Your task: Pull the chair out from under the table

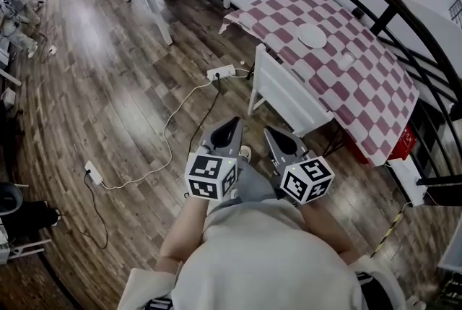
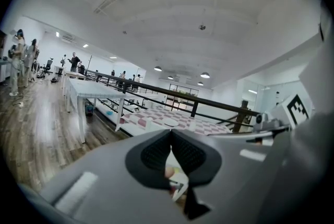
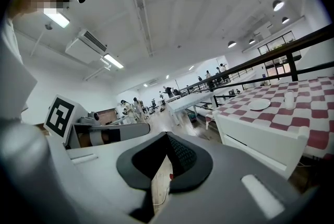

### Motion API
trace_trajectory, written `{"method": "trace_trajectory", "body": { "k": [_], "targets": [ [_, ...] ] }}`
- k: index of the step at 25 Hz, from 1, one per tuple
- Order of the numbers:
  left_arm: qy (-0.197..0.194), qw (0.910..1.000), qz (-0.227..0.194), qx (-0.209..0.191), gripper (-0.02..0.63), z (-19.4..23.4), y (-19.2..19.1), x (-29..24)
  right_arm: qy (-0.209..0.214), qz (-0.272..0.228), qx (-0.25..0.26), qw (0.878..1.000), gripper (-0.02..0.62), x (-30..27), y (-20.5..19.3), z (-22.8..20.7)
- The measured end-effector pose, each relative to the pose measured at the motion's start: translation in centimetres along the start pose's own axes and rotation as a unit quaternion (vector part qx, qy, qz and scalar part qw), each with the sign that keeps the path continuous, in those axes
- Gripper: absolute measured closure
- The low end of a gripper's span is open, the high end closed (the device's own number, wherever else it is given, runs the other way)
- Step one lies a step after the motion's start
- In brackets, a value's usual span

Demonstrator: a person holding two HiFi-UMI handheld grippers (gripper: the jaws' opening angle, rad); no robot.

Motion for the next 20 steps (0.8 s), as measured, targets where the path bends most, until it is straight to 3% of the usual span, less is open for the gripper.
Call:
{"method": "trace_trajectory", "body": {
  "k": [10,20],
  "targets": [
    [-0.01,0.9997,0.021,-0.001,0.595,3.5,0.6,-4.8,-0.018,0.006,0.003,1.0,0.6,-4.7,1.3,-3.1],
    [-0.032,0.999,0.03,-0.004,0.597,8.1,4.0,-11.4,-0.041,-0.001,0.006,0.999,0.599,-11.1,5.0,-6.5]
  ]
}}
Point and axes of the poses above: the fingertips, and each gripper's own axes: x backward along the fingers, z to its left, y out of its top, the point moved 10 cm from there along x, backward along the fingers, and after that the axes turned 1 degree about -z, right-handed, at the moved point
